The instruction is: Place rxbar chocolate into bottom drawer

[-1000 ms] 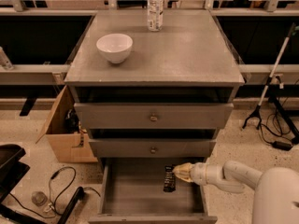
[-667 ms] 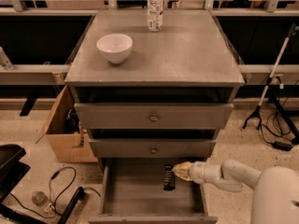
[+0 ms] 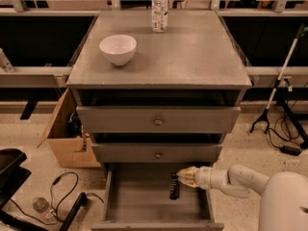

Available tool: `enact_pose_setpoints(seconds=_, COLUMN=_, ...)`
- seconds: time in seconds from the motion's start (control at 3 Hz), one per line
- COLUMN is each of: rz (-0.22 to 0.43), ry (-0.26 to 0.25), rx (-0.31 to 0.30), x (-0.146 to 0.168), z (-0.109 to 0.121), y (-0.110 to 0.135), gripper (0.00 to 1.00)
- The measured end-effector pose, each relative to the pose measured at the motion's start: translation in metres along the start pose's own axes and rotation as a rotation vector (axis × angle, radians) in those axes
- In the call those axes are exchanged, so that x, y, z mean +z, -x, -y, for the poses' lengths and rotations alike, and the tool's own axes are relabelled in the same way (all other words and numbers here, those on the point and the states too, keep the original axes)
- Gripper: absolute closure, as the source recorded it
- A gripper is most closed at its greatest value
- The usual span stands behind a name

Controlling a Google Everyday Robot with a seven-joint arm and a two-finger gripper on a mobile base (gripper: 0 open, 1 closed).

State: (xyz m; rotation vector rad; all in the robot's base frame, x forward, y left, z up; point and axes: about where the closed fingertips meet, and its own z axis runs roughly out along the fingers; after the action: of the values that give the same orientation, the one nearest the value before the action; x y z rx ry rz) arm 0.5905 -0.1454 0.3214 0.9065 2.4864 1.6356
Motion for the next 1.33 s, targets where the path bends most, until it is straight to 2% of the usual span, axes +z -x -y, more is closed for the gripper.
enact_pose_setpoints(seconds=0.33, rz=0.0, ry=0.0, rx=0.0, x=0.0, z=0.0, y=0.0, gripper=0.05)
enact_pose_setpoints(seconds=0.67, rz=0.0, ry=0.0, rx=0.0, x=0.0, z=0.0, y=0.0, gripper=0.0)
enact_pose_setpoints(seconds=1.0, rz=0.0, ry=0.0, rx=0.0, x=0.0, z=0.0, y=0.0, gripper=0.0)
enact_pose_setpoints(seconds=1.33, rz=-0.025, ry=0.001, rx=-0.035, x=-0.015, z=-0.014, y=-0.011, gripper=0.0)
